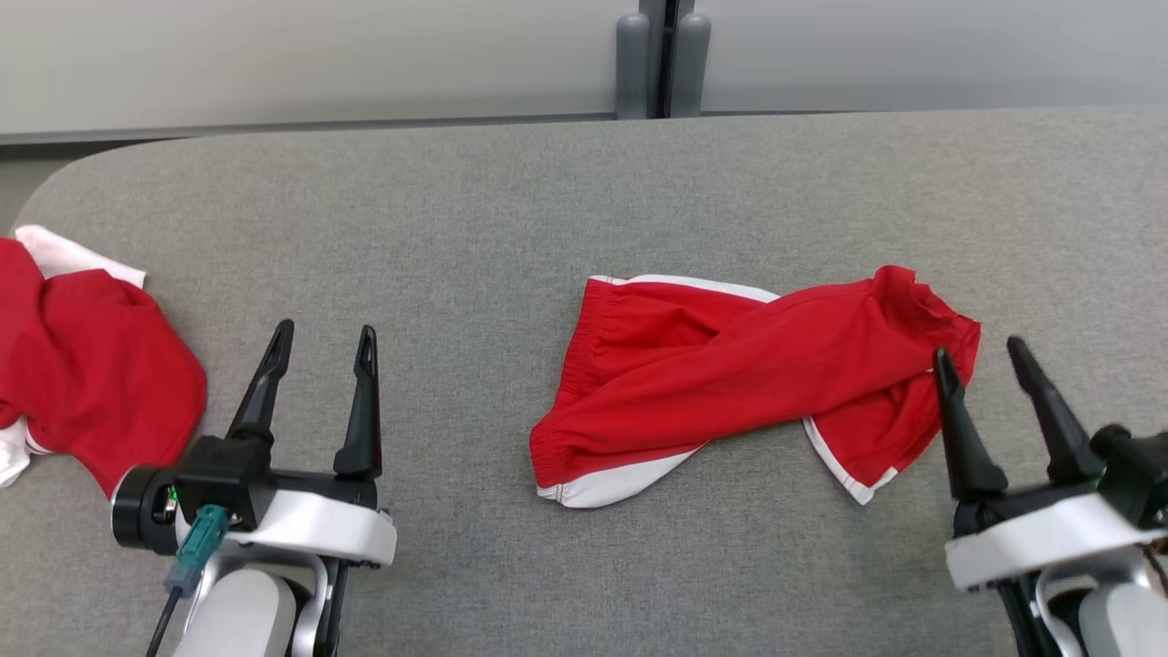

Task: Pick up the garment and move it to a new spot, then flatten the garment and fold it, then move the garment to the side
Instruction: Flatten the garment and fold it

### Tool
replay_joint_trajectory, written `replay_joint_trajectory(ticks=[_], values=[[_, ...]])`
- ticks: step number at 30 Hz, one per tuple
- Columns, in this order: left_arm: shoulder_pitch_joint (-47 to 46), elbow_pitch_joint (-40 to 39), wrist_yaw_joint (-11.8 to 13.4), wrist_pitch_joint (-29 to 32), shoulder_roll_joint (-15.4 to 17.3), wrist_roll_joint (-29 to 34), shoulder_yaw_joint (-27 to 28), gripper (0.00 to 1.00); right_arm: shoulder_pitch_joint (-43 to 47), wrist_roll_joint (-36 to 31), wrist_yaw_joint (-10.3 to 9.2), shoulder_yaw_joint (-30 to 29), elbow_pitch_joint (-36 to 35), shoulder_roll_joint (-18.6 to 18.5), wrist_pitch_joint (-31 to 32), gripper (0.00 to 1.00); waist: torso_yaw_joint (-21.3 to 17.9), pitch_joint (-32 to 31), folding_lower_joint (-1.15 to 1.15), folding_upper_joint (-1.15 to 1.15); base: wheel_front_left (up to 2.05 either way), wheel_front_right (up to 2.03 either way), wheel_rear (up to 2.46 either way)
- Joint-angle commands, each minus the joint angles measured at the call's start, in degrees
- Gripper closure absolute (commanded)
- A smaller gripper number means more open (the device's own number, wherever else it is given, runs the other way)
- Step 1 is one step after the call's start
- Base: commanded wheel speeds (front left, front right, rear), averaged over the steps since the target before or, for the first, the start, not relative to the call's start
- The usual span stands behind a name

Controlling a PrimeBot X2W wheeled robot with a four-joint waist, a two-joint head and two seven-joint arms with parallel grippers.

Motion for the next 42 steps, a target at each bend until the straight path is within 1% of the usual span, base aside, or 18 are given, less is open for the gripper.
replay_joint_trajectory(ticks=[1,5,11,18,24,28,30,31,36,42], values=[[1.0,0.2,-0.2,-0.1,0.5,0.4,0.3,0.00,1.9,-0.6,0.00,-0.3,-1.0,0.5,0.9,0.00,-0.5,-1.1,0.00,0.00,0.00,0.00,0.00],[2.3,0.4,-0.2,0.0,0.7,0.3,0.3,0.00,5.2,-1.2,0.00,-1.0,-3.3,2.0,2.5,0.00,-0.8,-1.8,0.00,0.00,0.00,0.00,0.00],[3.0,0.5,-0.1,0.0,1.0,0.1,0.3,0.00,6.6,-1.9,0.00,-1.8,-5.2,3.0,3.7,0.00,-0.9,-1.7,0.00,0.00,0.00,0.00,0.00],[2.5,0.4,-0.2,0.0,1.0,0.0,0.1,0.00,6.5,-2.1,0.00,-2.1,-5.7,3.2,4.2,0.00,-0.7,-1.5,0.00,0.00,0.00,0.00,0.00],[2.0,0.2,-0.2,0.0,0.9,0.0,0.0,0.00,5.5,-1.5,0.00,-2.7,-4.8,2.7,4.2,0.00,-0.6,-0.8,0.00,0.00,0.00,0.00,0.00],[1.4,-0.1,-0.1,0.0,0.9,0.3,0.1,0.00,4.4,-1.4,0.00,-3.0,-2.8,2.2,4.5,0.00,-0.5,0.1,0.00,0.00,0.00,0.00,0.00],[1.0,-0.2,0.0,0.0,0.8,0.4,0.0,0.00,3.1,-1.1,0.00,-3.0,-0.7,1.6,4.8,0.00,-0.4,1.0,0.00,0.00,0.00,0.00,0.00],[0.4,-0.4,0.0,0.0,0.6,0.5,-0.1,0.00,1.4,-0.8,0.00,-2.7,2.1,1.0,5.0,0.00,-0.2,2.1,0.00,0.00,0.00,0.00,0.00],[-1.3,-0.1,-0.4,0.0,-0.2,1.1,-0.8,0.00,-3.8,-0.5,0.00,-0.8,9.9,-0.7,3.8,0.00,0.5,4.6,0.00,0.00,0.00,0.00,0.00],[-2.7,0.3,-0.7,0.0,-1.0,1.5,-0.8,0.00,-9.2,0.7,0.00,2.9,16.9,-2.0,3.0,0.00,0.8,6.3,0.00,0.00,0.00,0.00,0.00]])
